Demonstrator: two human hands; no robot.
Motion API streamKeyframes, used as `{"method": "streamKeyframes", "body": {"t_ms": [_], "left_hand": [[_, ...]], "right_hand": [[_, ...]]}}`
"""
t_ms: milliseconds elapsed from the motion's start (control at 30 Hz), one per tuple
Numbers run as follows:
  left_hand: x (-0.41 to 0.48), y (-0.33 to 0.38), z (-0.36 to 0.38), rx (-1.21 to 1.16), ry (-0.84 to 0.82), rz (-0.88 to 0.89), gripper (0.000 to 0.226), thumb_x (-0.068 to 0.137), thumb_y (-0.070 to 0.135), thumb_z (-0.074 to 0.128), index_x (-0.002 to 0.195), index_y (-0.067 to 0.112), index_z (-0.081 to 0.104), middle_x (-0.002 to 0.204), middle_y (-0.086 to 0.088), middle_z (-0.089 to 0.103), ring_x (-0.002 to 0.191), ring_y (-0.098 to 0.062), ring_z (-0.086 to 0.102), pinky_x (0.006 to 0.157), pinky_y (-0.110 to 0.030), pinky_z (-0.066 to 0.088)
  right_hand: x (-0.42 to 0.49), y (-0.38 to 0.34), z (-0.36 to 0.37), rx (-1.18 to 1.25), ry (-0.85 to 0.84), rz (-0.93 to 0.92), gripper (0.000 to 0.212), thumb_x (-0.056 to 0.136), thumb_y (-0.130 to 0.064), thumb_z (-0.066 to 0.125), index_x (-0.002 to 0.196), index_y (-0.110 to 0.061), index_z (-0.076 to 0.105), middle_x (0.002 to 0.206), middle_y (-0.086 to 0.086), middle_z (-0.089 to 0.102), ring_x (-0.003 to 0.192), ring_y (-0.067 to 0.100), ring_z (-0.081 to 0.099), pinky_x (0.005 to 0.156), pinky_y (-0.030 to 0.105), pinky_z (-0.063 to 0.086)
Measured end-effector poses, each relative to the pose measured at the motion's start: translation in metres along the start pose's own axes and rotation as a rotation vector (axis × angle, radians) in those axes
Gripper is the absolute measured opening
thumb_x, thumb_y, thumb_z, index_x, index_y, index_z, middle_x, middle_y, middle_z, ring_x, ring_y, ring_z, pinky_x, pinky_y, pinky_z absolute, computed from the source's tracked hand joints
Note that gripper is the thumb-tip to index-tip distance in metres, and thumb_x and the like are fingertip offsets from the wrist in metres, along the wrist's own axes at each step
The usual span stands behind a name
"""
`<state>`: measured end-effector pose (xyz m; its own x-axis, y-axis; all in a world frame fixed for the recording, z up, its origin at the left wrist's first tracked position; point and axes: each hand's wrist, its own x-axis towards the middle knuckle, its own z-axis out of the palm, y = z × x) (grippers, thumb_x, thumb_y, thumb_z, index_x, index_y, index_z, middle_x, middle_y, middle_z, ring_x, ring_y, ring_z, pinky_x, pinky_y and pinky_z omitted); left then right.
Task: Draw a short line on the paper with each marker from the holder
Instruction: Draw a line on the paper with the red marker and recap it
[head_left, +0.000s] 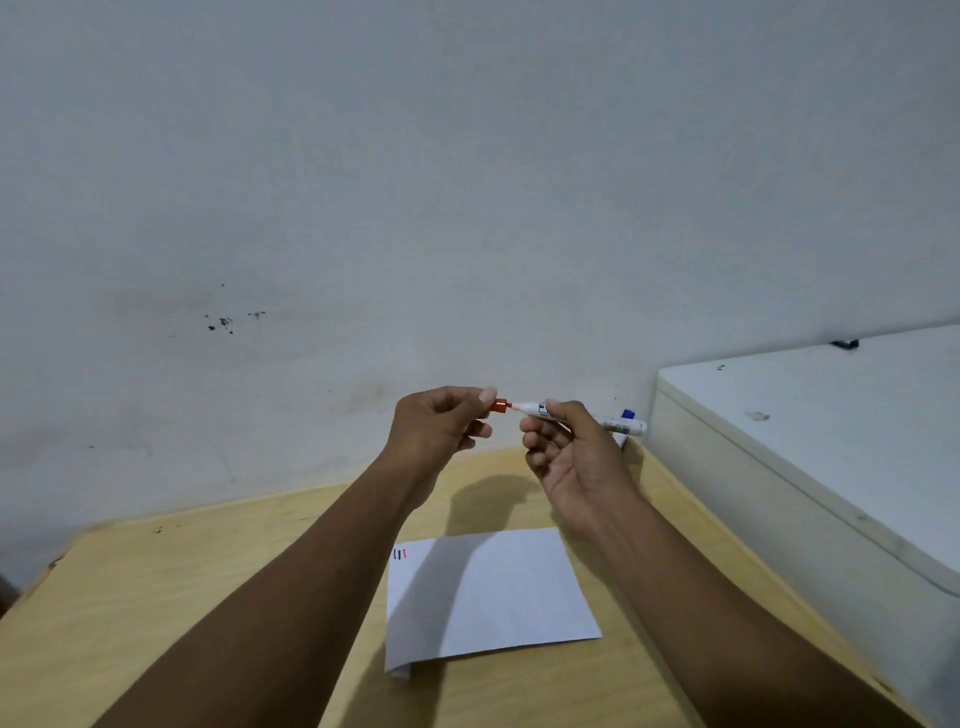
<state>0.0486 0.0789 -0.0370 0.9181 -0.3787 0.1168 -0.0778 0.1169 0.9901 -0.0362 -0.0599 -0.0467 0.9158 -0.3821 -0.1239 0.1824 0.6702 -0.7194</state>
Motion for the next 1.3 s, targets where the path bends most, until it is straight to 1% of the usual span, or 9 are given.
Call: {"method": "streamKeyframes", "body": {"t_ms": [233, 400, 567, 700, 833, 967, 1067, 1167, 1300], "left_hand": [[0.004, 0.012, 0.022, 0.129, -0.010, 0.103, 0.024, 0.089, 0.024, 0.075, 0.093, 0.001, 0.078, 0.085, -0.004, 0.080, 0.066, -0.013, 0.068, 0.063, -0.026, 0.051], [0.013, 0.029, 0.031, 0.309, -0.012, 0.223, 0.022, 0.089, 0.027, 0.074, 0.086, 0.006, 0.078, 0.083, -0.002, 0.081, 0.066, -0.011, 0.071, 0.064, -0.029, 0.054], [0.025, 0.047, 0.049, 0.605, -0.054, 0.358, 0.018, 0.089, 0.028, 0.073, 0.080, 0.012, 0.078, 0.073, 0.005, 0.078, 0.063, -0.010, 0.071, 0.057, -0.023, 0.051], [0.030, 0.044, 0.070, 0.850, -0.134, 0.442, 0.016, 0.089, 0.027, 0.074, 0.080, 0.015, 0.079, 0.068, -0.001, 0.073, 0.065, -0.022, 0.068, 0.059, -0.033, 0.052], [0.030, 0.032, 0.090, 0.986, -0.240, 0.448, 0.014, 0.088, 0.025, 0.075, 0.087, 0.013, 0.080, 0.070, 0.006, 0.072, 0.059, -0.004, 0.058, 0.060, -0.022, 0.042], [0.029, 0.015, 0.103, 1.064, -0.305, 0.377, 0.021, 0.082, 0.022, 0.080, 0.100, 0.011, 0.077, 0.091, -0.006, 0.080, 0.082, -0.021, 0.071, 0.078, -0.036, 0.056], [0.028, 0.004, 0.109, 1.064, -0.277, 0.362, 0.017, 0.079, 0.021, 0.082, 0.091, 0.014, 0.073, 0.089, -0.005, 0.077, 0.087, -0.024, 0.069, 0.081, -0.043, 0.058], [0.028, 0.000, 0.109, 1.045, -0.260, 0.359, 0.018, 0.077, 0.033, 0.083, 0.084, 0.018, 0.076, 0.087, 0.000, 0.078, 0.086, -0.019, 0.070, 0.079, -0.041, 0.058], [0.021, 0.011, 0.098, 1.039, -0.223, 0.432, 0.039, 0.082, 0.055, 0.072, 0.097, 0.020, 0.080, 0.099, 0.002, 0.075, 0.095, -0.013, 0.066, 0.082, -0.033, 0.054]], "right_hand": [[0.000, -0.007, 0.002, -0.072, -0.044, 0.005, 0.018, 0.096, -0.024, 0.068, 0.090, -0.007, 0.069, 0.063, 0.006, 0.069, 0.046, 0.010, 0.063, 0.040, 0.018, 0.042], [-0.004, -0.042, 0.001, -0.528, -0.061, 0.180, 0.044, 0.089, -0.054, 0.068, 0.088, -0.010, 0.069, 0.060, 0.007, 0.069, 0.036, 0.009, 0.054, 0.030, 0.017, 0.031], [-0.005, -0.083, -0.023, -0.857, 0.129, -0.085, 0.030, 0.094, -0.032, 0.066, 0.087, -0.003, 0.068, 0.055, 0.009, 0.066, 0.029, 0.012, 0.047, 0.031, 0.016, 0.027], [0.005, -0.091, -0.046, -1.096, 0.268, -0.302, 0.021, 0.090, -0.024, 0.063, 0.086, -0.006, 0.072, 0.063, 0.008, 0.073, 0.034, 0.010, 0.050, 0.044, 0.022, 0.036], [0.012, -0.087, -0.056, -1.177, 0.293, -0.338, 0.016, 0.087, -0.019, 0.059, 0.083, -0.013, 0.072, 0.063, 0.002, 0.073, 0.045, 0.009, 0.053, 0.049, 0.023, 0.038], [0.018, -0.083, -0.064, -1.158, 0.314, -0.322, 0.017, 0.088, -0.016, 0.057, 0.083, -0.011, 0.073, 0.062, 0.003, 0.071, 0.049, 0.014, 0.053, 0.046, 0.024, 0.039], [0.021, -0.081, -0.069, -1.149, 0.318, -0.299, 0.018, 0.088, -0.015, 0.057, 0.087, -0.009, 0.073, 0.070, 0.007, 0.071, 0.048, 0.014, 0.053, 0.043, 0.022, 0.036], [0.022, -0.082, -0.071, -1.148, 0.313, -0.292, 0.017, 0.088, -0.014, 0.056, 0.086, -0.010, 0.073, 0.073, 0.008, 0.072, 0.048, 0.013, 0.054, 0.043, 0.022, 0.036], [0.021, -0.085, -0.065, -1.132, 0.323, -0.352, 0.016, 0.088, -0.017, 0.057, 0.083, -0.013, 0.071, 0.068, 0.006, 0.073, 0.048, 0.014, 0.052, 0.049, 0.024, 0.037]]}}
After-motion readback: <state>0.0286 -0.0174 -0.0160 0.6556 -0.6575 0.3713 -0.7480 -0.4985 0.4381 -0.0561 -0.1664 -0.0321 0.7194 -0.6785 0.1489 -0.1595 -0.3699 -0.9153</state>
